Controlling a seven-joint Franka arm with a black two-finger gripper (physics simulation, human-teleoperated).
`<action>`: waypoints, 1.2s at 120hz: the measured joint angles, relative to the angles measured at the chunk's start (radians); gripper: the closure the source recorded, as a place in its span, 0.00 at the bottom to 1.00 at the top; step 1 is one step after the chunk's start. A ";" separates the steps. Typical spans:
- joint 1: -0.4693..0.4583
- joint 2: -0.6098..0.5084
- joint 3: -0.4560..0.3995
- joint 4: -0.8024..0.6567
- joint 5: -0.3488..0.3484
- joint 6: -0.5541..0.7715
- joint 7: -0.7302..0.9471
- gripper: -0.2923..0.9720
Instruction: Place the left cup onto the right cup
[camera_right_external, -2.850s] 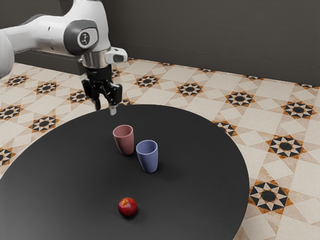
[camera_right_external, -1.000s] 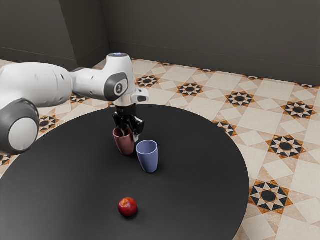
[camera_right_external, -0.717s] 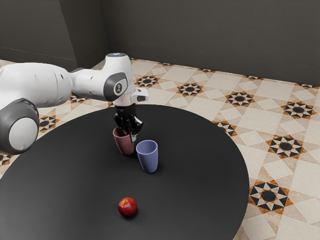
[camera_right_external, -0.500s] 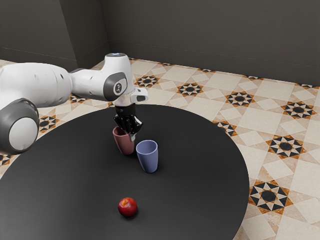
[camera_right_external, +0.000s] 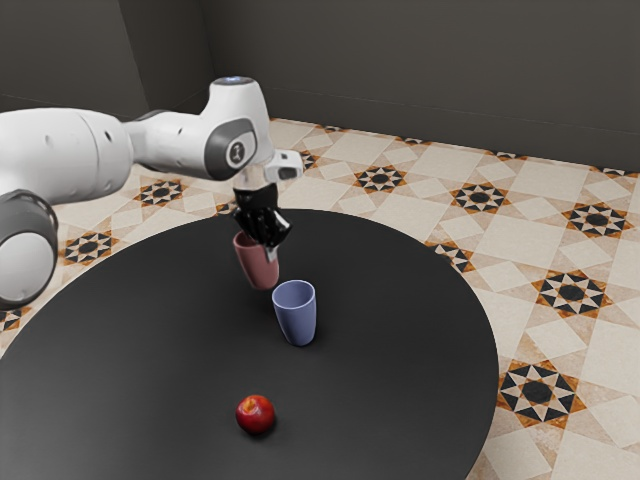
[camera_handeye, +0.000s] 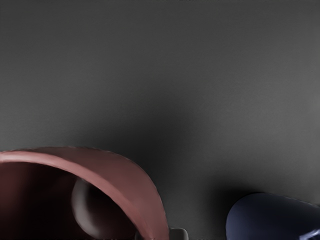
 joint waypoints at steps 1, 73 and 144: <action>-0.003 -0.005 0.000 -0.003 0.001 -0.001 0.000 0.85; -0.131 -0.169 0.009 -0.083 0.054 -0.066 -0.049 0.85; -0.193 -0.168 0.008 -0.120 0.070 -0.088 -0.120 0.85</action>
